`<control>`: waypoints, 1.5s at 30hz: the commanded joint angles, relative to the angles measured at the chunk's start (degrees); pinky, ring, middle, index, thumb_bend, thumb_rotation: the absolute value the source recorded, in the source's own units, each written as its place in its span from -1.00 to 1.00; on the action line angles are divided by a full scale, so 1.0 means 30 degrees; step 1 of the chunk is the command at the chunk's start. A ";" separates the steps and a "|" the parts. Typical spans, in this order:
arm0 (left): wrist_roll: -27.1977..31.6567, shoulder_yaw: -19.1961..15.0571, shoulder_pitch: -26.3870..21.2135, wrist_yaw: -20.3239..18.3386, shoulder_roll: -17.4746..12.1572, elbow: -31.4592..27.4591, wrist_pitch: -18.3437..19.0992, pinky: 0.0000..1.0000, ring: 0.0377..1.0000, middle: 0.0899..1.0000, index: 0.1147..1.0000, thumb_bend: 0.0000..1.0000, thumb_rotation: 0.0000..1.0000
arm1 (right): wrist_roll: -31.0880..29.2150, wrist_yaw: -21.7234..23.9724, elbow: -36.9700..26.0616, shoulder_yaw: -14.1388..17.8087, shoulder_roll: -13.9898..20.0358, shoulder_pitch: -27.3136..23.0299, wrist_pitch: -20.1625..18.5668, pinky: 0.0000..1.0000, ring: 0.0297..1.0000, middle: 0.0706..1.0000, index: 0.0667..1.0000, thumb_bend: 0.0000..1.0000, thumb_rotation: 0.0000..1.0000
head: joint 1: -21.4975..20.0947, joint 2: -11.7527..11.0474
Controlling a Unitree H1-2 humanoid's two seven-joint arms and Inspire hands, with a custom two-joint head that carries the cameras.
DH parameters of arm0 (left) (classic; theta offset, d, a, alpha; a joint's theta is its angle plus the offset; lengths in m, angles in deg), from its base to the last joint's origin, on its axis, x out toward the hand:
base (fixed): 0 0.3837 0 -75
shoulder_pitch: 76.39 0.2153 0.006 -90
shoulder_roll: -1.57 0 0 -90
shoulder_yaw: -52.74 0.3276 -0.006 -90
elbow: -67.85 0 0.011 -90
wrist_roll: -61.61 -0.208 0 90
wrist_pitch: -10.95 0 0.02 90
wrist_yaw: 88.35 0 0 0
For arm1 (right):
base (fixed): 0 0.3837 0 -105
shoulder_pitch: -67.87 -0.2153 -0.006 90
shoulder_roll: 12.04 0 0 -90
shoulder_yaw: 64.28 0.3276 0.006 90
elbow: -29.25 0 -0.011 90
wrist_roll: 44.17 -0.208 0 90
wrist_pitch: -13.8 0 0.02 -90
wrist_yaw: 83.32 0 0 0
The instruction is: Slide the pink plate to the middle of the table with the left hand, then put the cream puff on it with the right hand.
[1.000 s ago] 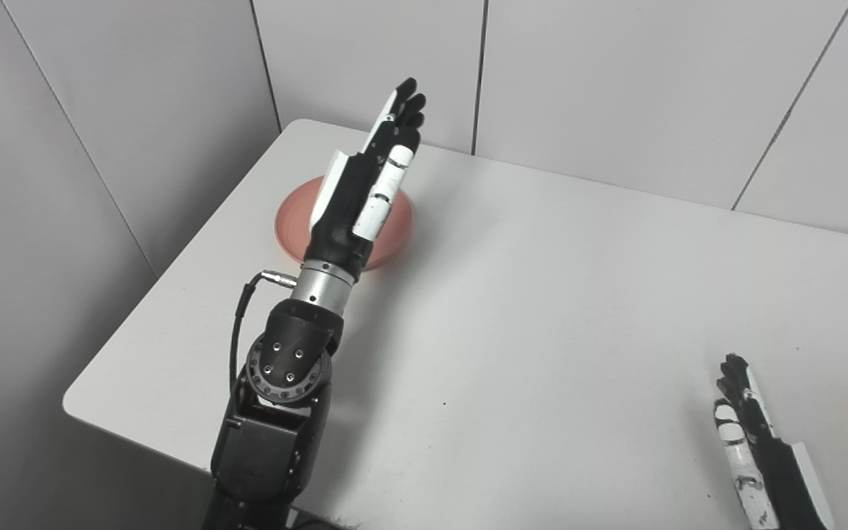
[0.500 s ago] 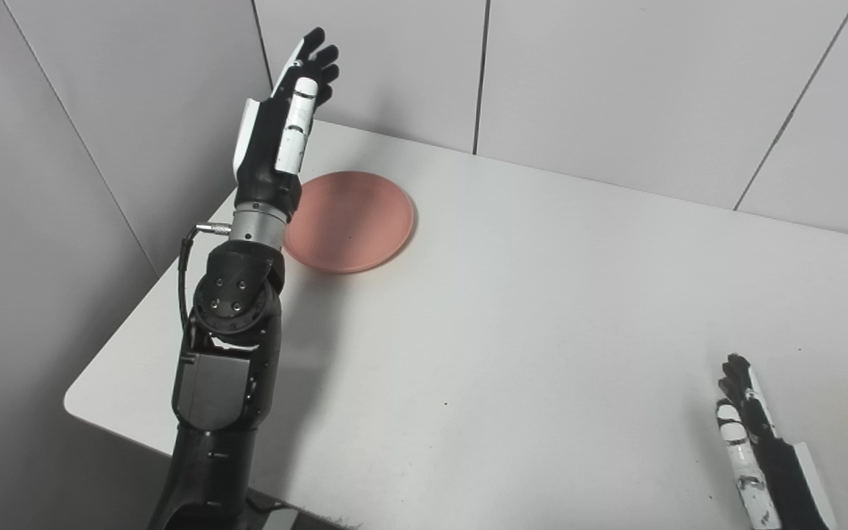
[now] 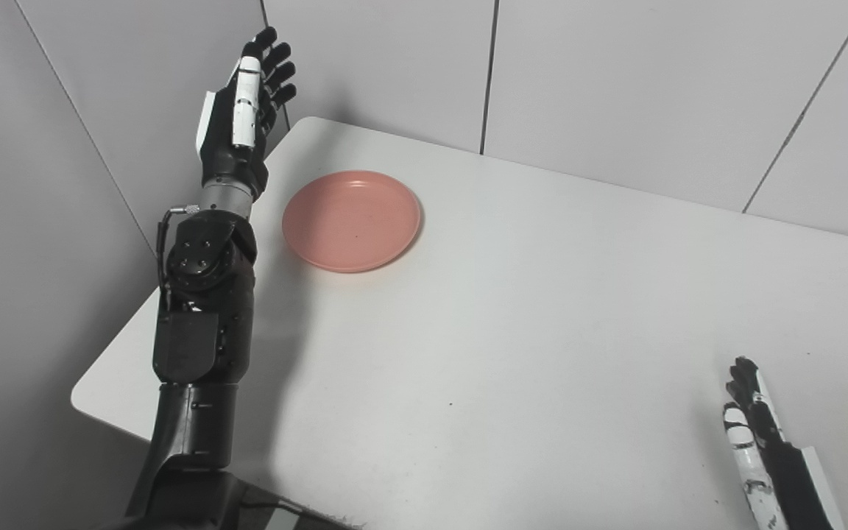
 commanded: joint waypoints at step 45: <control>0.3188 -0.1296 -0.1285 -0.0725 -0.1918 0.9234 -0.2583 0.81 0.78 0.76 0.72 -0.26 1.00 | -0.0279 -0.0037 -0.1323 0.0237 0.0157 0.0115 -0.0791 1.00 1.00 1.00 1.00 -1.00 1.00 | 0.0169 0.0645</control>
